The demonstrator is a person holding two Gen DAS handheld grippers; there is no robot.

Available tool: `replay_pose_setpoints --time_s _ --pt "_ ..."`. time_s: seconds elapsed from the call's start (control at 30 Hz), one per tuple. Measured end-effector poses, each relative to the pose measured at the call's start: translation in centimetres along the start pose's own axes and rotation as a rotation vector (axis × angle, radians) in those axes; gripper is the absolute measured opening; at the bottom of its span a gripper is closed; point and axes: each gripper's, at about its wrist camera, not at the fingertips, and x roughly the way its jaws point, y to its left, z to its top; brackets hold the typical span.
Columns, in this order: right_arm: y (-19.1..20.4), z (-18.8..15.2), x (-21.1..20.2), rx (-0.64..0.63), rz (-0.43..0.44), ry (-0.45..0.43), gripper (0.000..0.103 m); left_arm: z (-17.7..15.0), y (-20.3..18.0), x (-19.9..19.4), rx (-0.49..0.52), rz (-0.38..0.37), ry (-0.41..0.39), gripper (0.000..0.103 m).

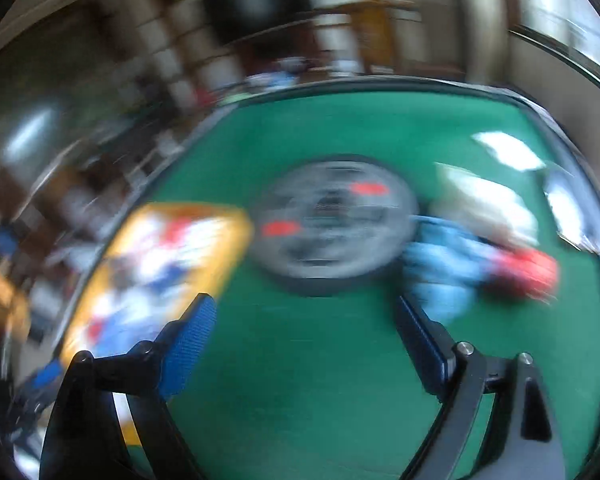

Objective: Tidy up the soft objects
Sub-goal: 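Open both tools and withdraw them from the box toward the pile, then grasp the light blue knitted glove with the right tool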

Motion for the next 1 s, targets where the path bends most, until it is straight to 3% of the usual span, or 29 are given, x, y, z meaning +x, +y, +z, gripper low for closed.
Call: replay_pose_setpoints --time_s 0.13,0.23,0.4,0.57,0.67,0.7,0.77,0.8,0.9,1.0 --pt "-8.7 1.3 -0.6 0.150 -0.115 -0.027 0.087 -0.4 -2.0 0.5 0.026 -0.028 0.030 0.067" --pt "-11.7 2.3 -0.4 0.213 -0.117 -0.035 0.087 -0.7 -3.4 0.3 0.051 -0.026 0.036 0.067" --pt "-9.4 3.8 2.8 0.206 0.040 -0.018 0.087 -0.8 -4.3 -0.2 0.060 -0.009 0.035 0.067" --pt "-6.8 5.2 6.9 0.138 0.002 0.031 0.087 -1.0 -4.7 -0.4 0.061 -0.007 0.043 0.067" --pt "-4.9 3.8 8.8 0.125 0.209 0.198 0.087 -1.1 -4.8 -0.5 0.069 -0.013 0.044 0.067" --pt "-4.0 3.2 8.4 0.099 0.286 0.218 0.088 -1.1 -4.9 -0.4 0.077 -0.017 0.041 0.067" --pt "-2.1 1.6 6.0 0.052 0.528 0.262 0.087 -1.0 -5.0 -0.3 0.092 -0.023 0.039 0.067" --pt "-1.6 1.0 4.5 0.026 0.559 0.246 0.087 -1.0 -5.1 0.0 0.095 -0.032 0.042 0.067" --pt "-2.0 0.4 0.5 -0.016 0.463 0.144 0.087 -1.0 -5.6 1.3 0.089 -0.072 0.070 0.067" --pt "-3.7 1.0 -0.8 -0.037 0.177 0.048 0.087 -1.3 -6.6 2.4 0.091 -0.101 0.106 0.067"
